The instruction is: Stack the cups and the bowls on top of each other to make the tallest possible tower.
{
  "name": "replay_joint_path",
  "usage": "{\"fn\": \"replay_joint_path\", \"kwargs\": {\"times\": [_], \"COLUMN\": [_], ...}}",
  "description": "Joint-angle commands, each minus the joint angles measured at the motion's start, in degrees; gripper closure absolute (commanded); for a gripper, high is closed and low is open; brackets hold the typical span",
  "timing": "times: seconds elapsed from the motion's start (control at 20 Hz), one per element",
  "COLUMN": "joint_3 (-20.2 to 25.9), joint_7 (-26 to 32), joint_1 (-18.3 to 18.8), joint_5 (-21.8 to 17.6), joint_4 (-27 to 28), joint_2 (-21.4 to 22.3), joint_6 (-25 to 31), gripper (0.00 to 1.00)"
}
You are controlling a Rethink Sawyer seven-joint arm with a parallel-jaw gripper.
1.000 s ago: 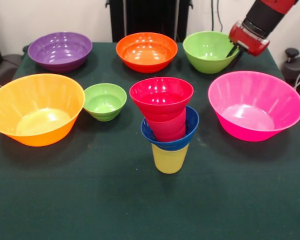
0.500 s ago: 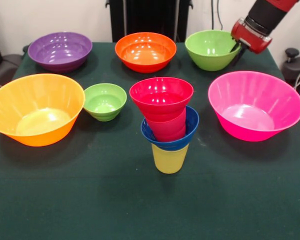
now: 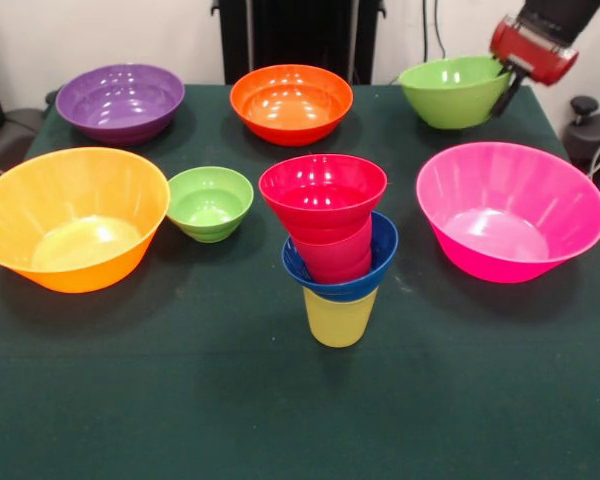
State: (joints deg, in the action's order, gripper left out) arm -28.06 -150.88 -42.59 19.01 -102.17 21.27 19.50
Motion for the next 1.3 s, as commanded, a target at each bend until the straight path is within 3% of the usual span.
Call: {"fn": "replay_joint_path", "kwargs": {"times": [0.05, 0.45, 0.8, 1.3], "joint_3": [0.5, -3.8, -4.9, -2.9], "joint_7": [-5.1, -2.9, 0.3, 1.9], "joint_1": [0.9, 3.0, 6.8, 16.4], "joint_5": [-1.4, -4.2, -6.7, -9.5], "joint_4": [-0.1, 7.1, 13.7, 33.4], "joint_2": [8.1, 12.1, 14.1, 6.5], "joint_6": [13.5, 27.9, 35.8, 46.6], "gripper": [1.00, 1.00, 1.00, 1.00]}}
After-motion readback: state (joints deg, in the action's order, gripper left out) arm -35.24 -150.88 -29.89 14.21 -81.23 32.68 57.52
